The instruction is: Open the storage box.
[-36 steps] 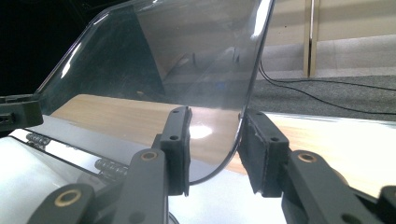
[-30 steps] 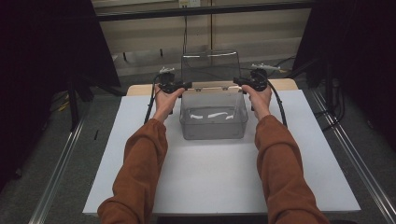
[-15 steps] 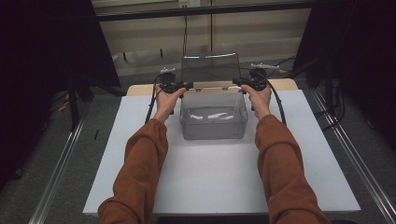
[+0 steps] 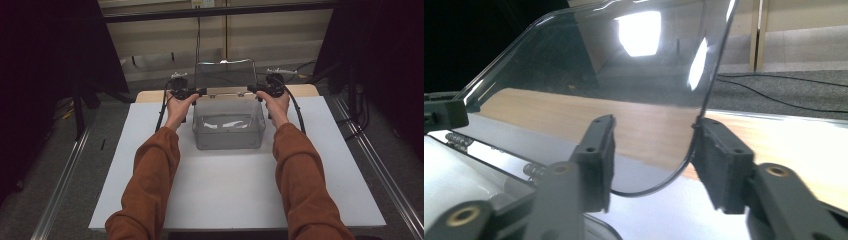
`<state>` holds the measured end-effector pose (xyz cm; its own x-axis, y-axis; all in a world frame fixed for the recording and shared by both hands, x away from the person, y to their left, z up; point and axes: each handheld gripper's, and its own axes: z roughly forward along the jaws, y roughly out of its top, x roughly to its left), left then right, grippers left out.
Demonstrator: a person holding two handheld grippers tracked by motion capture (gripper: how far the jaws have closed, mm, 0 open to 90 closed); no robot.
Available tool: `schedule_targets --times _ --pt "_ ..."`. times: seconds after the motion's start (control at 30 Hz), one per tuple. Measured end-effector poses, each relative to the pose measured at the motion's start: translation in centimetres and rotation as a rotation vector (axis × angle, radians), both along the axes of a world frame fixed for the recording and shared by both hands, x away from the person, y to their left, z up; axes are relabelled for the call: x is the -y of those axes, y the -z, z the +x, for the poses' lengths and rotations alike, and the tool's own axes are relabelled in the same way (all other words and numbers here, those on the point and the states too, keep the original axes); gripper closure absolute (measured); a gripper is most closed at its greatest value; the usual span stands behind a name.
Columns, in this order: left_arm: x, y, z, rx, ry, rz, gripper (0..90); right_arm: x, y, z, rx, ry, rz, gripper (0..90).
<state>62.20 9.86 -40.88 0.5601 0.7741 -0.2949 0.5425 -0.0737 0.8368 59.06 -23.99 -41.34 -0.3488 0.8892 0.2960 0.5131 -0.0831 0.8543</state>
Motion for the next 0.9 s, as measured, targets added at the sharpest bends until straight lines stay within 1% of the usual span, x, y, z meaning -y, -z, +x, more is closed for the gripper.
schedule_targets --times 0.03,0.1,0.3,0.33,0.37,0.4,0.43,0.47,0.5,0.53,0.57,0.6,0.63,0.67,0.73,0.77,0.8,0.9 --pt "0.0 0.0 0.0 -0.007 -0.001 -0.005 43.2 -0.1 0.0 0.0 -0.003 0.002 0.000 48.3" --pt "0.0 0.0 0.0 -0.003 -0.002 -0.004 43.0 -0.2 0.1 0.0 -0.006 0.006 0.004 47.9" --pt "0.0 0.0 0.0 -0.002 -0.006 0.002 41.8 -0.5 0.3 0.0 0.004 0.017 0.000 45.5" --pt "-0.1 0.0 0.0 0.003 -0.006 0.009 40.7 -0.5 0.3 0.1 0.004 0.017 0.004 45.1" --pt "-0.1 -0.1 0.0 0.011 -0.002 0.019 38.0 -0.5 0.4 0.1 -0.006 0.019 0.006 41.7" --pt "-0.1 -0.1 0.0 0.019 0.005 0.027 38.0 -0.5 0.4 0.1 -0.006 0.019 0.006 41.7" --pt "-0.1 -0.2 -0.1 0.025 0.007 0.035 37.4 -0.5 0.6 0.1 0.005 0.034 -0.007 38.8" --pt "0.0 -0.2 -0.1 0.022 0.006 0.035 37.4 -0.5 0.6 0.1 0.005 0.034 -0.007 38.8" --pt "0.0 -0.1 -0.1 0.020 0.019 0.029 37.3 -0.6 0.6 0.1 0.008 0.033 -0.015 38.6" --pt "0.0 -0.2 -0.1 0.021 0.026 0.019 41.0 -0.7 0.5 0.1 0.015 0.027 -0.033 48.2" --pt "0.2 -0.2 -0.2 0.034 0.021 0.033 37.9 -0.8 0.5 0.0 0.017 -0.014 0.003 51.2" --pt "0.3 -0.2 -0.2 0.038 0.021 0.043 39.3 -1.0 0.3 0.0 0.032 -0.013 0.015 44.4" --pt "0.3 -0.1 -0.3 0.046 0.013 0.049 35.7 -1.3 0.2 -0.1 0.042 0.019 -0.026 42.1" --pt "0.4 -0.2 -0.4 0.058 0.004 0.052 35.7 -1.3 0.2 -0.1 0.048 0.043 -0.049 36.6" --pt "0.3 -0.2 -0.4 0.064 0.007 0.047 34.1 -1.0 0.2 -0.1 0.050 0.058 -0.035 35.4" --pt "0.2 -0.2 -0.4 0.070 0.010 0.047 32.6 -0.9 0.2 -0.1 0.055 0.064 -0.044 34.7" --pt "0.1 -0.3 -0.4 0.081 0.001 0.037 32.1 -0.5 0.2 -0.2 0.056 0.063 -0.048 32.0" --pt "-0.1 -0.3 -0.3 0.079 0.000 0.025 30.9 -0.2 0.1 -0.3 0.072 0.065 -0.046 31.5"
